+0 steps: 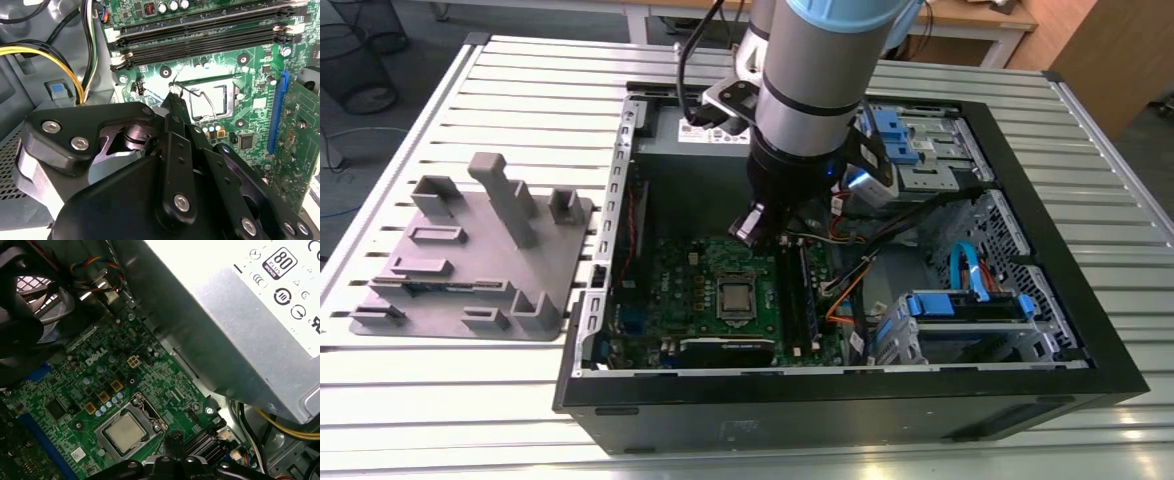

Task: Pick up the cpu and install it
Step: 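Install the first cpu locking lever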

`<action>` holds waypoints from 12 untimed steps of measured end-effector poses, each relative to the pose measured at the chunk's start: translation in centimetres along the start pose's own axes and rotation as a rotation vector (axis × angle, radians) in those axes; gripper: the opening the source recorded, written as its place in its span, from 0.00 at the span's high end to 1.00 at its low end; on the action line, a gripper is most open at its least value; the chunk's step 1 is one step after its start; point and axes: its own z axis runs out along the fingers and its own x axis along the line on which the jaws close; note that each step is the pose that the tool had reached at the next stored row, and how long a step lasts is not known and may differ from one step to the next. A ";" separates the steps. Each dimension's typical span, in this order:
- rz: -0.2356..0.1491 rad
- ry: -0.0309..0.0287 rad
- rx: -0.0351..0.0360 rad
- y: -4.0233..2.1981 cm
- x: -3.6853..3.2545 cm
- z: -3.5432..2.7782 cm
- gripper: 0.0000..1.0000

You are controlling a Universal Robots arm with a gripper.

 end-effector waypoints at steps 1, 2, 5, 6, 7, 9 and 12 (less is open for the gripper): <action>0.000 0.0002 0.0002 0.00 0.00 -0.01 0.89; 0.000 0.0004 0.0003 0.00 0.01 -0.01 0.89; 0.007 0.0011 0.0013 0.00 0.01 0.03 0.89; 0.016 0.0022 0.0025 -0.01 0.01 0.07 0.89; 0.026 0.0035 0.0038 -0.01 0.01 0.11 0.89; 0.048 0.0054 0.0062 -0.01 0.01 0.20 0.89; 0.083 0.0070 0.0087 -0.02 0.01 0.35 0.89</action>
